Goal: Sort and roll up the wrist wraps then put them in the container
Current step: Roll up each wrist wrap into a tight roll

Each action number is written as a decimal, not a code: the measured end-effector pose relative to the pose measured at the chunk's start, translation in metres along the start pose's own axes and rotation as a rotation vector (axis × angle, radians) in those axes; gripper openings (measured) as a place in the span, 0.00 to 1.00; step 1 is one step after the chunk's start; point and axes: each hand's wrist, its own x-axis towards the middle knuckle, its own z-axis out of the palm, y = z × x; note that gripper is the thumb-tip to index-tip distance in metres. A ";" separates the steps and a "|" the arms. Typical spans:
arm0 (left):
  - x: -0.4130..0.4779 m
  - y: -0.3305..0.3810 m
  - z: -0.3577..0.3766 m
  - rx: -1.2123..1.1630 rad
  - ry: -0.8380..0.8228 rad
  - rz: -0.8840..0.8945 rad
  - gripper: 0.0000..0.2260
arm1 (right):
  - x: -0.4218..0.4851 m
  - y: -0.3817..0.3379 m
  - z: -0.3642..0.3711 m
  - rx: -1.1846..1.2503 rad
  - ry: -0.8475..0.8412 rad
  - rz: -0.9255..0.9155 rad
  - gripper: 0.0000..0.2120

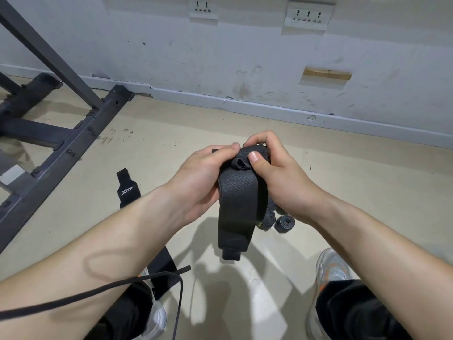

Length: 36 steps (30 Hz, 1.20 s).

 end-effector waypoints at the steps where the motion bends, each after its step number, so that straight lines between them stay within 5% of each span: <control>1: 0.001 0.000 -0.002 0.015 0.024 0.010 0.10 | 0.001 0.000 0.000 0.045 -0.005 0.033 0.09; 6: 0.004 0.000 -0.007 0.096 0.066 0.046 0.07 | 0.008 0.004 0.003 0.310 0.028 0.177 0.09; 11: 0.005 0.002 -0.011 0.207 0.058 0.152 0.11 | 0.005 0.005 0.004 0.093 -0.008 0.216 0.20; 20: 0.007 -0.010 -0.012 0.352 0.036 0.181 0.22 | 0.002 0.003 0.000 0.019 0.057 0.166 0.07; 26: 0.007 -0.016 -0.009 0.399 0.071 0.284 0.05 | 0.000 -0.002 0.001 0.173 0.095 0.218 0.10; 36: 0.004 -0.023 -0.010 0.469 0.018 0.338 0.06 | -0.007 0.001 0.007 -0.007 0.029 0.260 0.25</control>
